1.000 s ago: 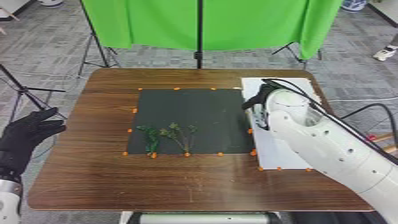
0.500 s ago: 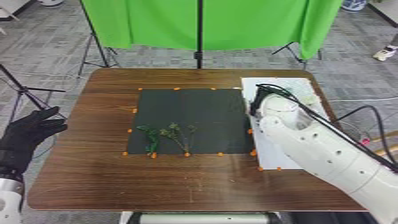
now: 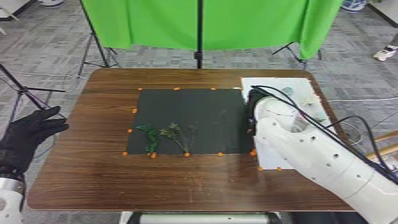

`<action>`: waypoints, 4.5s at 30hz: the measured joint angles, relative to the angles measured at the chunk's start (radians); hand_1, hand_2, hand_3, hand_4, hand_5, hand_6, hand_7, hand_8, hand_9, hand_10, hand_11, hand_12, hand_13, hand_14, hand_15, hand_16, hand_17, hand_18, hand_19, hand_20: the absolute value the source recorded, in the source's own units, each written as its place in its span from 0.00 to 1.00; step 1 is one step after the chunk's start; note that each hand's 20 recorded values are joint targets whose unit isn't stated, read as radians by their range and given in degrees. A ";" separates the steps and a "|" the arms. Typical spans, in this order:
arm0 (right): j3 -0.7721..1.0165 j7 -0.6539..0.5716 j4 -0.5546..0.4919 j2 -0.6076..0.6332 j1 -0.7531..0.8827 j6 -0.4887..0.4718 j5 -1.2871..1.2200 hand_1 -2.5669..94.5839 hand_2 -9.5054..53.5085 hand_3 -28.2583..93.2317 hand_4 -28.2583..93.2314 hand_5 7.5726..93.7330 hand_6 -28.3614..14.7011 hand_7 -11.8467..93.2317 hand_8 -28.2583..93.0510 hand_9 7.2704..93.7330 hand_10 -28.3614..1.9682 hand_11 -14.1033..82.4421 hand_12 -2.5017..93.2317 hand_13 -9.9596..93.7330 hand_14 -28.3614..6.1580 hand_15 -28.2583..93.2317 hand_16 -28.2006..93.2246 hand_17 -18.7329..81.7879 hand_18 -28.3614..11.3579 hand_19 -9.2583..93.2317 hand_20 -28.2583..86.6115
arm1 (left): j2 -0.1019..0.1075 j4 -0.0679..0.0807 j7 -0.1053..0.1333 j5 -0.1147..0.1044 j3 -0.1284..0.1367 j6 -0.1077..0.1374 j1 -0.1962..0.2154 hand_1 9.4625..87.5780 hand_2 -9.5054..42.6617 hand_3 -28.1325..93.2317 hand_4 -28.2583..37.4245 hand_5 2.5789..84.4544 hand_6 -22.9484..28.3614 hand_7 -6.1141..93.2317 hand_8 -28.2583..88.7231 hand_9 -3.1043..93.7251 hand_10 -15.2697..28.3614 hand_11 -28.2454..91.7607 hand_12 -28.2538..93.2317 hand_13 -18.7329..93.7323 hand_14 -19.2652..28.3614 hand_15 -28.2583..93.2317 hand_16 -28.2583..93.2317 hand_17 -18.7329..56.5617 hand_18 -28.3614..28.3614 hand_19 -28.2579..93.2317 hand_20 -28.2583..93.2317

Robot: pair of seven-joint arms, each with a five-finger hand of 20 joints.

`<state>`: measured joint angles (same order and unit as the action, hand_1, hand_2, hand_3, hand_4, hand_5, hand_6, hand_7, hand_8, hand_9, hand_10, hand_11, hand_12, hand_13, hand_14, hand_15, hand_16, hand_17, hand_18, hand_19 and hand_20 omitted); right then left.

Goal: Arrange flowers

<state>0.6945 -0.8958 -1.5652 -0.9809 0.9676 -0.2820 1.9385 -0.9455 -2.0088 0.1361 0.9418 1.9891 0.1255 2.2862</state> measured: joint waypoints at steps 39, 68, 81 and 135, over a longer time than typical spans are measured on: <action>0.162 0.137 -0.333 -0.054 0.335 0.261 -0.062 0.59 0.00 0.70 0.25 0.88 0.52 0.48 0.44 0.99 0.61 0.73 0.32 1.00 0.80 0.90 0.40 0.97 0.36 1.00 0.82 | -0.003 0.000 -0.007 0.001 0.005 -0.010 0.007 0.16 0.45 0.77 0.00 0.55 0.59 0.13 0.20 0.55 0.72 0.39 0.33 0.54 0.82 0.41 0.23 0.40 0.77 0.38 0.39; 0.150 0.136 -0.282 -0.048 0.361 0.249 -0.031 0.51 0.00 0.69 0.22 0.86 0.53 0.47 0.40 0.97 0.59 0.72 0.32 1.00 0.81 0.88 0.40 0.96 0.38 1.00 0.81 | -0.003 0.006 0.005 0.004 0.004 -0.029 0.004 0.13 0.30 0.77 0.00 0.54 0.59 0.13 0.21 0.54 0.73 0.38 0.33 0.54 0.83 0.41 0.23 0.39 0.78 0.38 0.39; 0.229 0.164 -0.404 0.054 0.352 0.244 0.019 0.46 0.00 0.72 0.19 0.76 0.54 0.37 0.36 0.88 0.45 0.56 0.34 1.00 0.79 0.79 0.49 0.89 0.36 1.00 0.83 | -0.004 0.006 0.009 0.005 0.004 -0.030 0.006 0.13 0.30 0.77 0.00 0.54 0.59 0.13 0.21 0.54 0.73 0.38 0.33 0.54 0.83 0.40 0.24 0.39 0.78 0.37 0.39; 0.227 0.135 -0.302 0.255 0.358 0.415 0.291 0.75 0.00 0.61 0.18 0.82 0.58 0.36 0.37 0.98 0.60 0.27 0.50 1.00 0.86 0.79 0.47 0.89 0.42 1.00 0.78 | -0.007 0.016 0.025 0.008 -0.012 -0.048 -0.010 0.10 0.67 0.70 0.00 0.55 0.58 0.12 0.20 0.56 0.73 0.38 0.33 0.54 0.84 0.41 0.23 0.39 0.78 0.38 0.39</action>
<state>0.9217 -0.7607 -1.8677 -0.7263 1.3254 0.1331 2.2299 -0.9525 -1.9927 0.1610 0.9496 1.9773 0.0775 2.2765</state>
